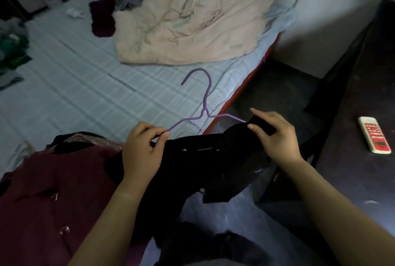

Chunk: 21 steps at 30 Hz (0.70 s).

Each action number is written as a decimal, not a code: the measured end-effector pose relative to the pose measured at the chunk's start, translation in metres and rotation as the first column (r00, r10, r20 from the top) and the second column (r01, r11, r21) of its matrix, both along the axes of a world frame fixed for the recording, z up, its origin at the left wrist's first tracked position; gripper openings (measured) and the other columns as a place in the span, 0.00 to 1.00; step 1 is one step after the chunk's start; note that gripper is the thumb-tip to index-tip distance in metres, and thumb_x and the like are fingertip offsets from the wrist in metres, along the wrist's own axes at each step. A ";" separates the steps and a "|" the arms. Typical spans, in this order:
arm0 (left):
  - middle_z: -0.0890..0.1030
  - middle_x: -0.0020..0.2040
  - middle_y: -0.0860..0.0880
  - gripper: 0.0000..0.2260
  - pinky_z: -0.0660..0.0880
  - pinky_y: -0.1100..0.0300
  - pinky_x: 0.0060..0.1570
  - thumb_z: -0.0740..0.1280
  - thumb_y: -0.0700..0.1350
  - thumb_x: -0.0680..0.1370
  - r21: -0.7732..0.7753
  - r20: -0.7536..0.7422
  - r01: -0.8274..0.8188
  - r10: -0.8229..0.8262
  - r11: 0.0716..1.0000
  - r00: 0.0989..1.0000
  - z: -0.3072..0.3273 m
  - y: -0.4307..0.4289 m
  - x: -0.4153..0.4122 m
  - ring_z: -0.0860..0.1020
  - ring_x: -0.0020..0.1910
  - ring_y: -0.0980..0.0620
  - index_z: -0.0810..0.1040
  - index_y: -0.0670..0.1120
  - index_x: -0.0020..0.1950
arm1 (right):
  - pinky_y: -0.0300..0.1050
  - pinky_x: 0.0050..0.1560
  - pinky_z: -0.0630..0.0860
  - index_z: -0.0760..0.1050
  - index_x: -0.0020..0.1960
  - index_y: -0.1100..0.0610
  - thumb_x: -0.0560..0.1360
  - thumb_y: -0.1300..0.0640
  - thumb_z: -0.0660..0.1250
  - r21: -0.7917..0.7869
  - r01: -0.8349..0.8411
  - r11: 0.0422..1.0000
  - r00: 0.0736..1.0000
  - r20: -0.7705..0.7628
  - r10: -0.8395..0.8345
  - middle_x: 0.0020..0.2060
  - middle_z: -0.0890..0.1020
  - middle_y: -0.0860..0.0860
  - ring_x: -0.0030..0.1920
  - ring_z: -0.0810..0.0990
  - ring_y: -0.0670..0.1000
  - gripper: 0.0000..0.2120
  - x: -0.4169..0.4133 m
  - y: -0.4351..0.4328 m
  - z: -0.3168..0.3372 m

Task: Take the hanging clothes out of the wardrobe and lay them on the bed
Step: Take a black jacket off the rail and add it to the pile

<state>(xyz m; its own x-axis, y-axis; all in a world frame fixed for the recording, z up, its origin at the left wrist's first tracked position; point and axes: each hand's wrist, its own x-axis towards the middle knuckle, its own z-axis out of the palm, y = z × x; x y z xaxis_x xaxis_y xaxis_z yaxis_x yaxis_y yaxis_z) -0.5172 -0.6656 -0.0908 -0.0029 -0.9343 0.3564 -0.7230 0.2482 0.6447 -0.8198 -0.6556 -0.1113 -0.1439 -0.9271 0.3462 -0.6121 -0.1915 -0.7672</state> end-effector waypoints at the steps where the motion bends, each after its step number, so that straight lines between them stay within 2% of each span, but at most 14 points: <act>1: 0.73 0.41 0.54 0.09 0.72 0.61 0.39 0.67 0.48 0.74 -0.019 -0.006 0.007 -0.007 1.000 1.000 0.007 -0.010 -0.014 0.75 0.39 0.54 0.82 0.44 0.42 | 0.31 0.55 0.69 0.79 0.59 0.55 0.70 0.57 0.73 -0.022 0.014 1.000 1.000 0.008 -0.014 0.46 0.80 0.49 0.49 0.77 0.42 0.18 -0.013 -0.009 0.007; 6: 0.72 0.40 0.54 0.09 0.72 0.58 0.39 0.67 0.49 0.74 -0.097 -0.035 -0.004 0.001 0.995 0.999 0.037 -0.074 -0.057 0.75 0.38 0.54 0.82 0.44 0.42 | 0.29 0.55 0.68 0.79 0.58 0.55 0.70 0.59 0.73 -0.136 0.031 0.990 0.999 0.016 -0.029 0.48 0.80 0.47 0.50 0.76 0.36 0.17 -0.051 -0.080 0.039; 10: 0.73 0.41 0.55 0.09 0.72 0.61 0.39 0.67 0.50 0.74 -0.145 -0.122 -0.091 0.073 0.985 0.990 0.052 -0.141 -0.075 0.74 0.39 0.57 0.82 0.45 0.43 | 0.31 0.57 0.68 0.78 0.59 0.55 0.71 0.58 0.72 -0.237 0.033 0.971 0.999 -0.011 -0.037 0.49 0.79 0.46 0.50 0.77 0.40 0.16 -0.063 -0.165 0.064; 12: 0.74 0.41 0.55 0.08 0.73 0.61 0.40 0.68 0.50 0.74 -0.155 -0.187 -0.132 0.102 0.979 0.977 0.058 -0.184 -0.084 0.75 0.40 0.56 0.82 0.47 0.43 | 0.31 0.58 0.68 0.78 0.59 0.54 0.72 0.59 0.72 -0.291 0.043 0.956 0.998 -0.035 -0.055 0.48 0.78 0.45 0.50 0.76 0.39 0.16 -0.067 -0.212 0.078; 19: 0.73 0.39 0.57 0.07 0.70 0.72 0.39 0.70 0.49 0.74 -0.204 -0.291 -0.094 0.031 0.974 0.956 0.095 -0.352 -0.104 0.74 0.38 0.65 0.83 0.46 0.44 | 0.34 0.56 0.70 0.78 0.59 0.54 0.72 0.59 0.72 -0.410 0.067 0.910 0.989 -0.095 -0.116 0.47 0.78 0.45 0.48 0.75 0.42 0.15 -0.087 -0.368 0.141; 21: 0.73 0.39 0.56 0.07 0.69 0.73 0.39 0.69 0.49 0.73 -0.242 -0.288 -0.091 0.018 0.966 0.957 0.108 -0.402 -0.108 0.73 0.37 0.64 0.83 0.46 0.44 | 0.34 0.56 0.70 0.78 0.59 0.54 0.72 0.59 0.71 -0.444 0.080 0.892 0.987 -0.089 -0.133 0.46 0.78 0.46 0.48 0.75 0.41 0.15 -0.090 -0.411 0.153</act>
